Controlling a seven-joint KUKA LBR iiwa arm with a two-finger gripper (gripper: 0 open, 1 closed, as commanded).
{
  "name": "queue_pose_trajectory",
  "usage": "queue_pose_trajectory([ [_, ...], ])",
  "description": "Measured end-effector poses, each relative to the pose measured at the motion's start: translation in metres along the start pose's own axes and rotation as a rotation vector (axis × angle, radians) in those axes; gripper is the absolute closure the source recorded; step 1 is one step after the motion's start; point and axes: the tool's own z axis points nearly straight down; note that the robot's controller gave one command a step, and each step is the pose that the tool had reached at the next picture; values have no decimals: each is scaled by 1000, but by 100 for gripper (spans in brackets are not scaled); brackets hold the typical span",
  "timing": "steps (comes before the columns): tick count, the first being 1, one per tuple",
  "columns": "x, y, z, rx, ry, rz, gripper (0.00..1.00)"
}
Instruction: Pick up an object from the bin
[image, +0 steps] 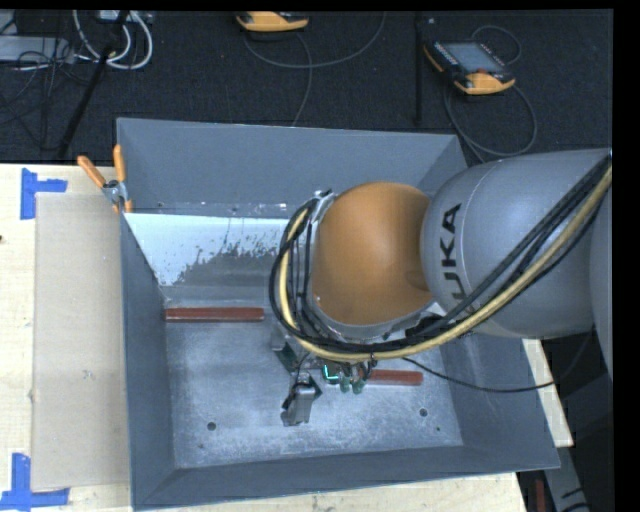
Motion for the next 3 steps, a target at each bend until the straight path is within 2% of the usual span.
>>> queue_pose_trajectory([
  [1, -47, -74, 124, -1, -5, 74, 0],
  [3, -47, -74, 125, -3, -7, 81, 0],
])
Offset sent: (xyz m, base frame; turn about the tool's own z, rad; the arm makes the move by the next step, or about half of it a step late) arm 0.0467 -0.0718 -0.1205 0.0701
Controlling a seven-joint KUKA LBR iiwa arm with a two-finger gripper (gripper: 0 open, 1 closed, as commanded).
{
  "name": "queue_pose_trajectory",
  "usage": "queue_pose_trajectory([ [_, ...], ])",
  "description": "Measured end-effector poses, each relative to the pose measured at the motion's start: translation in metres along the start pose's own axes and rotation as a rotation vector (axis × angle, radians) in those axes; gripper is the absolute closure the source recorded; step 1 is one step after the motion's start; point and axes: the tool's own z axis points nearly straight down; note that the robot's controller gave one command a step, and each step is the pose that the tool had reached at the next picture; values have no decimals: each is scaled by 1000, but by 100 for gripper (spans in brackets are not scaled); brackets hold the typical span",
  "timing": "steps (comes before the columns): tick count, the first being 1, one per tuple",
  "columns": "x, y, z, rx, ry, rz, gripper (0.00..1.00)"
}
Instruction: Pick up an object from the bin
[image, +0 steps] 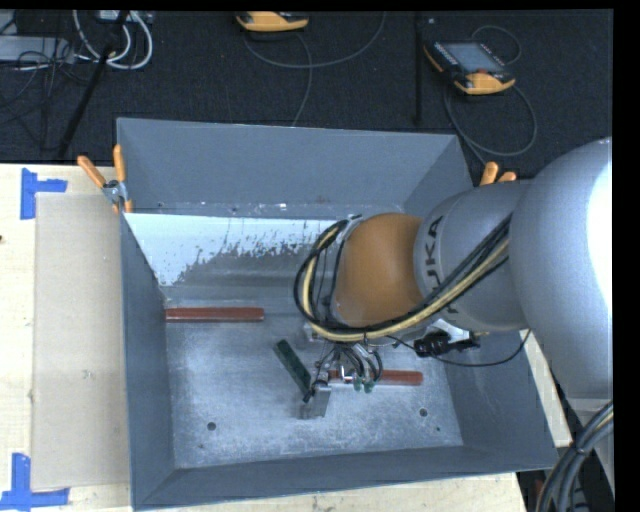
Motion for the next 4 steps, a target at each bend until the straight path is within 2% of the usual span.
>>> queue_pose_trajectory([
  [2, 0, 0, 0, 0, 0, 14, 0],
  [3, 0, 0, -1, -1, -1, 14, 100],
  [4, -2, 0, -54, -1, -6, 17, 100],
])
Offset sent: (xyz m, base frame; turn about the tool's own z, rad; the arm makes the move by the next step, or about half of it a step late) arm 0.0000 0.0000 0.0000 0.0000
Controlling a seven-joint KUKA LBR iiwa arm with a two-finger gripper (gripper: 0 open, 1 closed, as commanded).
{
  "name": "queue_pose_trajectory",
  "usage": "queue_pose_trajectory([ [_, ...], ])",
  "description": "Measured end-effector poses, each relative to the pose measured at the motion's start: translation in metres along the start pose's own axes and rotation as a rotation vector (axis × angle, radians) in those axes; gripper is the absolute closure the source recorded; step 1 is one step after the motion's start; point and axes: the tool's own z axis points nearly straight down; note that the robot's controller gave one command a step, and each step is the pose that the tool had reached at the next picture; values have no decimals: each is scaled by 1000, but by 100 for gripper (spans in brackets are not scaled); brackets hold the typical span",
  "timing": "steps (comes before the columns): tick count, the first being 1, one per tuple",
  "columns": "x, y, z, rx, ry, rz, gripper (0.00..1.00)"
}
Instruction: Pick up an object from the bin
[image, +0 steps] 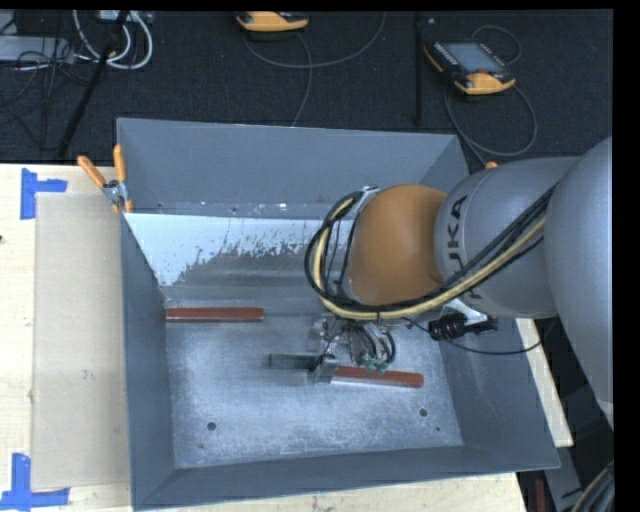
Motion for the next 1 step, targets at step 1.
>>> queue_pose_trajectory([
  [1, -1, 0, -22, 1, 3, 1, 100],
])
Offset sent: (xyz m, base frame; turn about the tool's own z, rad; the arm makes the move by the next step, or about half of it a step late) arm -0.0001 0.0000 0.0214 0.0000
